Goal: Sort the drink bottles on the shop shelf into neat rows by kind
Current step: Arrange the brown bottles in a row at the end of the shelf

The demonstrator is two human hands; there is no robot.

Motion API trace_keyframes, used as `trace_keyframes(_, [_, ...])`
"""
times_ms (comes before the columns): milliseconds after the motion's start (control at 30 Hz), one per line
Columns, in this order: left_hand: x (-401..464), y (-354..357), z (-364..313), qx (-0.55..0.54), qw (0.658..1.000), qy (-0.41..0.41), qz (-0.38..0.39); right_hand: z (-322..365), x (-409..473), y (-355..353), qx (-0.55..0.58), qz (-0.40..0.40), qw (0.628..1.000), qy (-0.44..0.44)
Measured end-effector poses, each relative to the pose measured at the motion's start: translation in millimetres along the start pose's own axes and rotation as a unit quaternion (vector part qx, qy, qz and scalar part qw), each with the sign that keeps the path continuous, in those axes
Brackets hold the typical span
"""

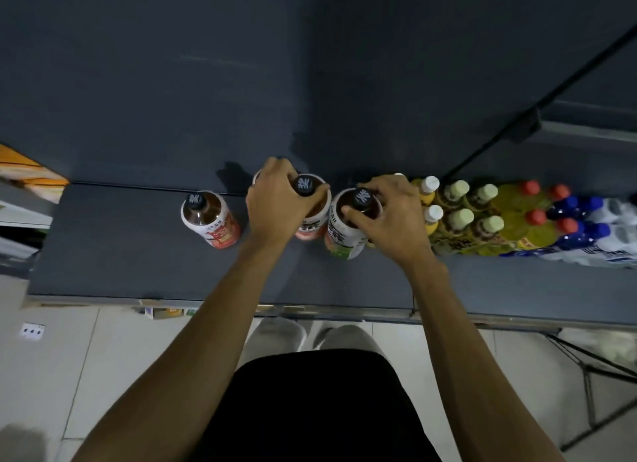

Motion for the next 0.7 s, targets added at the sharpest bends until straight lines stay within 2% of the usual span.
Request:
trace_keyframes(133, [13, 16, -1, -0.008, 1.000, -0.001, 0.005, -14, 20, 8, -0.068, 0.011, 0.998, -0.002])
trace_keyframes(333, [30, 47, -7, 0.065, 0.996, -0.034, 0.058, -36, 50, 26, -0.158, 0.066, 0.984, -0.047])
trace_keyframes(500, [33, 74, -5, 0.078, 0.990, -0.092, 0.079, -47, 71, 40, -0.243, 0.129, 0.959, -0.065])
trace_keyframes(700, [33, 96, -3, 0.104, 0.986, -0.088, 0.093, -62, 73, 54, -0.300, 0.176, 0.936, -0.057])
Point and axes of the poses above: each hand's wrist, its own x-axis towards the middle knuckle, its own y-axis out of the palm, z = x × y, the point moved 4 cm from there along x, towards the middle knuckle, and after that the axes turned 11 degrees about -z, right-handed, at the moved point
